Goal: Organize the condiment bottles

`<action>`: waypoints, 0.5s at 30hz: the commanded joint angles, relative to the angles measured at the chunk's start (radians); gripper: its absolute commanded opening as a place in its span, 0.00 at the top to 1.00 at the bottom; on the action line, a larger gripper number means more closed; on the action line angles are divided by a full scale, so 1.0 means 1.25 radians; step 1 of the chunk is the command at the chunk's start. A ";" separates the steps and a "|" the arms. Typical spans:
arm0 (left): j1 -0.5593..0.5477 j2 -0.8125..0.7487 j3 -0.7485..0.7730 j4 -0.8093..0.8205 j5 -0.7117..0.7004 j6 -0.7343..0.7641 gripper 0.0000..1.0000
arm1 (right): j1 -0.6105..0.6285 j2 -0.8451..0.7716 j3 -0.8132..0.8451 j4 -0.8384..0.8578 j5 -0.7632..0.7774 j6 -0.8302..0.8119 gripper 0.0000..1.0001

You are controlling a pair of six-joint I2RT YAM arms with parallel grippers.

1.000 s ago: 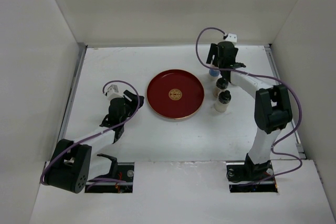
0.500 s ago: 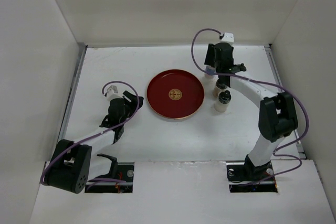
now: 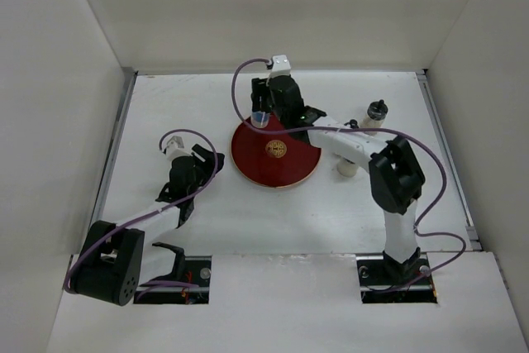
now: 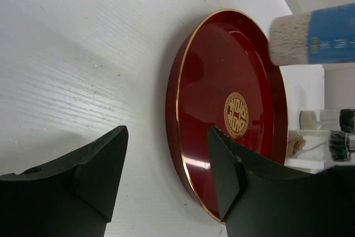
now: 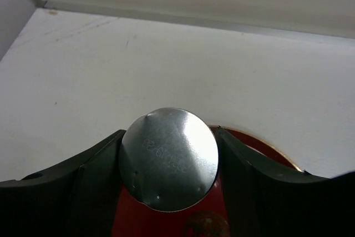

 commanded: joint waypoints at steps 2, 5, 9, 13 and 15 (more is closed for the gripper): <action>0.007 -0.029 -0.012 0.039 0.005 -0.008 0.43 | 0.013 0.047 0.101 0.029 -0.003 -0.004 0.44; 0.010 -0.028 -0.014 0.039 0.006 -0.008 0.43 | 0.015 0.080 0.107 0.022 -0.003 0.005 0.44; 0.001 -0.026 -0.012 0.040 0.001 -0.006 0.43 | 0.025 0.102 0.094 0.024 0.005 0.010 0.35; 0.002 -0.019 -0.009 0.041 0.007 -0.009 0.44 | 0.040 0.094 0.083 0.028 0.005 0.004 0.08; 0.001 -0.022 -0.009 0.041 0.002 -0.006 0.44 | 0.045 0.063 0.063 0.038 0.005 0.003 0.01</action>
